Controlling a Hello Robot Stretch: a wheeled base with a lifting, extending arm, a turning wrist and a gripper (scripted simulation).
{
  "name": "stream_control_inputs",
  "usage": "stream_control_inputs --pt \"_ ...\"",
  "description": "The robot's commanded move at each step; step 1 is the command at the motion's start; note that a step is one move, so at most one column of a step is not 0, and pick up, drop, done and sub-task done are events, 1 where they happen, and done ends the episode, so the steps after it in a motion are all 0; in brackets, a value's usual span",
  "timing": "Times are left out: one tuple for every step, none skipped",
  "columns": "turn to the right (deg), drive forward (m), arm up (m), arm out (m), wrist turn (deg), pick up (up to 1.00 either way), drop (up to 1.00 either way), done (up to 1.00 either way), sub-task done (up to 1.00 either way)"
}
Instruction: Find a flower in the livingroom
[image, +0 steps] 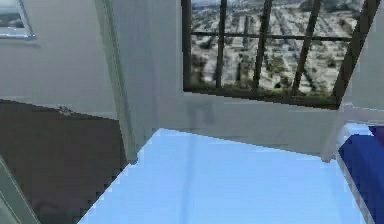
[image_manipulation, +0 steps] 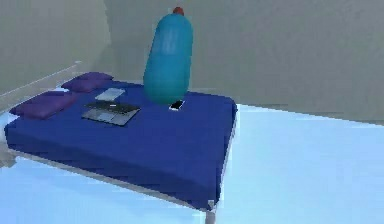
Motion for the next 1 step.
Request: stream_control_inputs --pt "0.0 0.7 0.0 0.0 0.0 0.0 0.0 0.0 0.0"
